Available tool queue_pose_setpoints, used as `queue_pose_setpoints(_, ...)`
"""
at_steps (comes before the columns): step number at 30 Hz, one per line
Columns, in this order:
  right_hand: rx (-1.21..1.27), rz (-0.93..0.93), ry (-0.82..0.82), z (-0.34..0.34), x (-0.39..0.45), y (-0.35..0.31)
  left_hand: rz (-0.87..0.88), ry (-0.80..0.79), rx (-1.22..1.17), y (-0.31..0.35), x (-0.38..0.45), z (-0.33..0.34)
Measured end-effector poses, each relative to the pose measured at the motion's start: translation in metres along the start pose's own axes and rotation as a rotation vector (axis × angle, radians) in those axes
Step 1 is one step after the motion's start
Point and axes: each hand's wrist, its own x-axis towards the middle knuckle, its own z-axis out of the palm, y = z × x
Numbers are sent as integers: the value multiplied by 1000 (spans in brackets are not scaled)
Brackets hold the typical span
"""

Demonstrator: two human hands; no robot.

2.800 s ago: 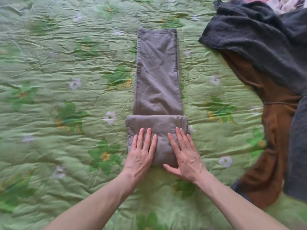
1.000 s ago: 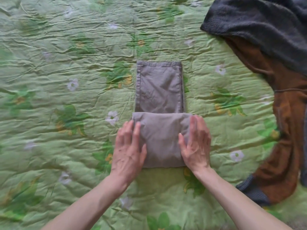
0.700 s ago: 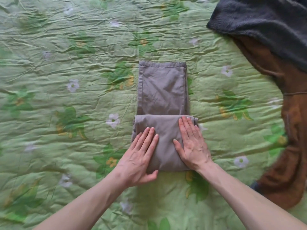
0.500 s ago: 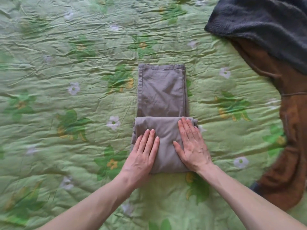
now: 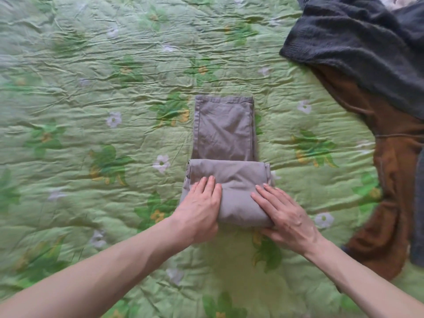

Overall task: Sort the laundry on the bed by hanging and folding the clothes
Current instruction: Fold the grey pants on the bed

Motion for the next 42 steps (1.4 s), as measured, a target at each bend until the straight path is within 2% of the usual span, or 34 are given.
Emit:
queue_pose_setpoints(3, 223, 43, 90, -21, -4, 2, 43, 24, -102, 1, -11, -18)
queue_pose_setpoints(7, 482, 206, 110, -42, -14, 1, 23, 104, -313, -5, -29, -32)
queue_pose_setpoints(10, 646, 373, 143, -47, -18, -3, -92, 142, -569, -13, -40, -38)
queue_pose_setpoints(13, 926, 516, 180, -39, -12, -3, -201, 153, -798, -28, -38, -40)
queue_pose_setpoints(17, 1149, 690, 334, -30, 21, -2, -356, 337, -1034, -51, -19, -36)
queue_pose_setpoints(20, 1103, 727, 418, -28, 52, -3, -412, 556, -1351, -59, -3, -32)
queue_pose_setpoints(24, 911, 691, 439, -18, 83, 0, -388, 608, -1530, -57, 16, -25)
queue_pose_setpoints(31, 823, 814, 421, 1, 139, 23, -378, 701, -1503, -74, 60, -29)
queue_pose_setpoints(34, 728, 901, 417, 17, 159, 33, -410, 737, -1396, -83, 85, -19)
queue_pose_setpoints(37, 521, 923, 388, 29, 177, 39, -553, 704, -1181, -86, 109, -6)
queue_pose_setpoints(39, 405, 788, 470, 30, 184, 41, -595, 740, -1074, -82, 119, 3)
queue_pose_setpoints(42, 257, 404, 490, 40, 185, 51, -539, 895, -944, -77, 122, 13)
